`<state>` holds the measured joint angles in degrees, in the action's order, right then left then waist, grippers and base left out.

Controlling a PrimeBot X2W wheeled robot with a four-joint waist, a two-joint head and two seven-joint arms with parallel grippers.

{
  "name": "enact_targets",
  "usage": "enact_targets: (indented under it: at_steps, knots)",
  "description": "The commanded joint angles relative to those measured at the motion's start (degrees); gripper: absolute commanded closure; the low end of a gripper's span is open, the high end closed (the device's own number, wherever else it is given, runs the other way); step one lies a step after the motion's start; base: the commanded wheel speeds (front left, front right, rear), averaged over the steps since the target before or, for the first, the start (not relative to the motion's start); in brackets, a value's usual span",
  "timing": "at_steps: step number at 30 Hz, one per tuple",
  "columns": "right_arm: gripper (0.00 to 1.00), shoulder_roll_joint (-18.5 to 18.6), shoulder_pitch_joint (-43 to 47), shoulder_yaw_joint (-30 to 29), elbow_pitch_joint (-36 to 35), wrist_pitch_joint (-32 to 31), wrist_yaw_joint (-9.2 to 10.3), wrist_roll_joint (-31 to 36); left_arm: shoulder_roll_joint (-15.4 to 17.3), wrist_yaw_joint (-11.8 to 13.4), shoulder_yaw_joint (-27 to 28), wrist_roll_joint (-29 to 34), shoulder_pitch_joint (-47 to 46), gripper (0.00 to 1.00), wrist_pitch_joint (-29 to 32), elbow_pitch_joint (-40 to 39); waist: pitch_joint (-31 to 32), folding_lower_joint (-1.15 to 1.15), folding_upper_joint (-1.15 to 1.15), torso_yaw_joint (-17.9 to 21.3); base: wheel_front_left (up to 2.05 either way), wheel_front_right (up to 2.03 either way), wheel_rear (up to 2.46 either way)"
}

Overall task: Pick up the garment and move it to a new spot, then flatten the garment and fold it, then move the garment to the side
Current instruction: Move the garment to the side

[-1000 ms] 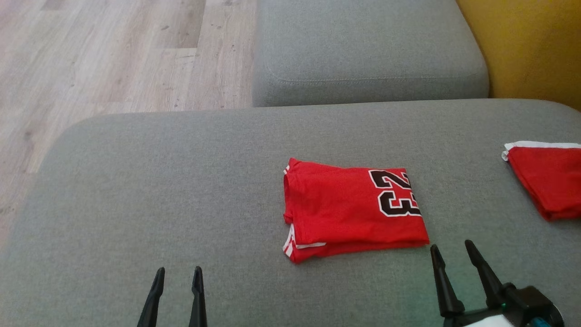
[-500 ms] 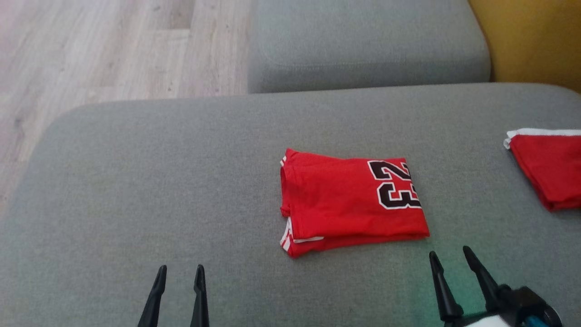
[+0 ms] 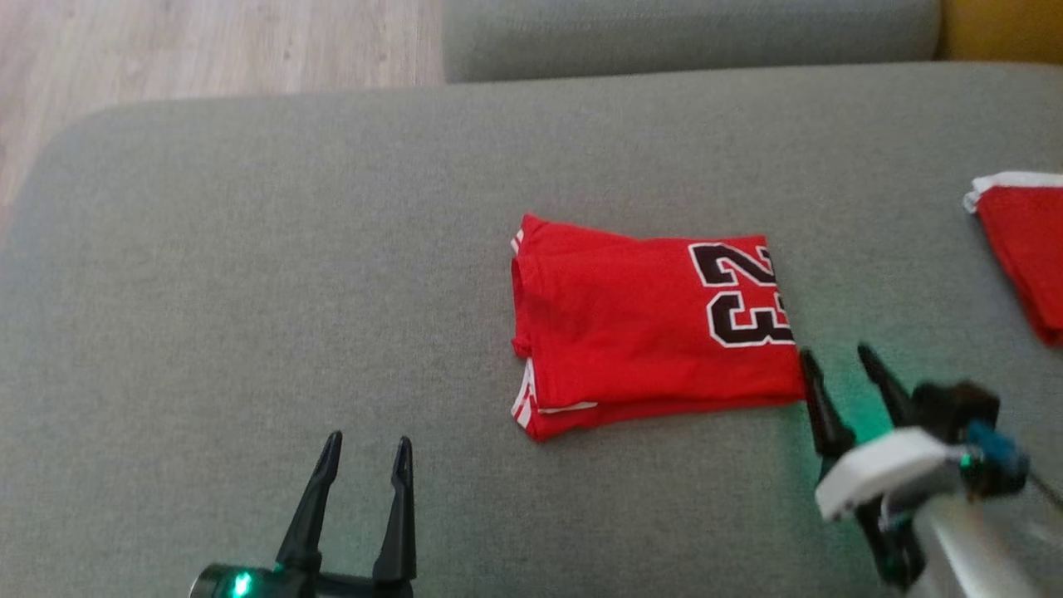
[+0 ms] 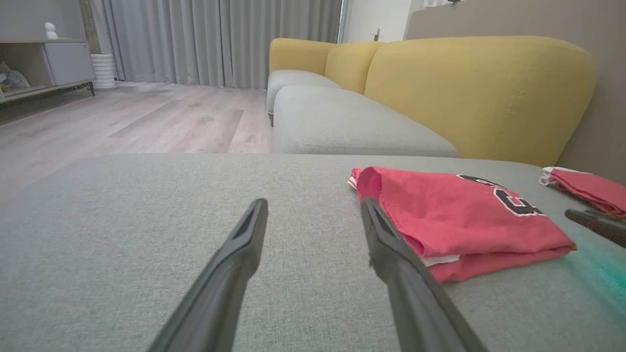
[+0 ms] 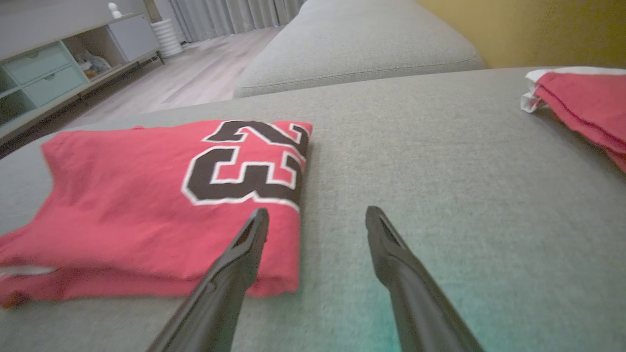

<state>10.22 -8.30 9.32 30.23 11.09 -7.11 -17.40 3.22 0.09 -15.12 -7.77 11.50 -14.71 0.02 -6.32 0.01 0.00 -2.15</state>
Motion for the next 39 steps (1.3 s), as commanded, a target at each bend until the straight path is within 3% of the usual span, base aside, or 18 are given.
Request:
enact_targets:
  at_steps: [1,7,8,9,10,11,15,22,30,39]
  knots:
    - [0.0,1.5,-3.8,2.0,-0.2,-0.3,-0.37,-0.7,-0.3,0.7,1.1,0.6,-2.4,0.0,-0.3,-1.4,-1.9,-0.01,0.0,-0.4,0.0,0.0,0.0]
    - [0.0,2.9,-11.6,6.0,6.4,-3.8,-0.37,-4.4,-0.3,1.1,-0.4,0.6,-5.2,0.0,-0.3,-1.3,-5.0,-0.01,0.0,-1.5,0.0,0.0,0.0]
    - [0.04,3.1,-12.6,7.2,7.5,-4.6,-0.37,-4.9,-0.3,1.2,-0.6,0.5,-5.6,0.0,-0.3,-1.3,-5.3,-0.01,0.0,-1.5,0.0,0.0,0.0]
    - [0.28,3.4,-13.3,8.3,8.4,-5.2,-0.37,-5.3,-0.3,1.3,-0.8,0.5,-5.9,0.0,-0.3,-1.3,-5.6,-0.01,0.0,-1.6,0.0,0.0,0.0]
    - [0.82,3.6,-14.0,9.5,9.1,-5.6,-0.37,-5.9,-0.3,1.4,-1.1,0.5,-6.2,0.0,-0.3,-1.3,-5.9,-0.01,0.0,-1.7,0.0,0.0,0.0]
    - [1.0,3.7,-14.5,10.6,9.6,-5.9,-0.37,-6.8,-0.3,1.5,-1.3,0.5,-6.4,0.0,-0.3,-1.3,-6.2,-0.01,0.0,-1.6,0.0,0.0,0.0]
    - [1.0,5.2,-16.3,13.7,9.5,-4.5,-0.37,-9.4,-0.3,2.5,-1.1,0.4,-7.2,0.0,-0.3,-2.4,-7.7,-0.01,0.0,-0.1,0.0,0.0,0.0]
    - [1.0,10.7,-21.6,15.6,9.0,-1.0,-0.37,-6.6,-0.3,2.3,-0.4,1.9,-9.6,0.0,-0.3,-4.4,-12.3,-0.01,0.0,6.3,0.0,0.0,0.0]
    - [1.0,22.9,-28.5,12.8,6.6,-0.9,-0.37,-3.3,-0.3,0.3,0.8,4.6,-16.0,0.0,-0.3,-4.7,-19.6,-0.01,0.0,11.5,0.0,0.0,0.0]
    - [1.0,35.0,-30.1,4.3,2.0,-4.5,-0.37,-1.1,-0.3,-0.7,1.9,5.4,-18.9,0.0,-0.3,-4.3,-23.2,-0.01,0.0,12.5,0.0,0.0,0.0]
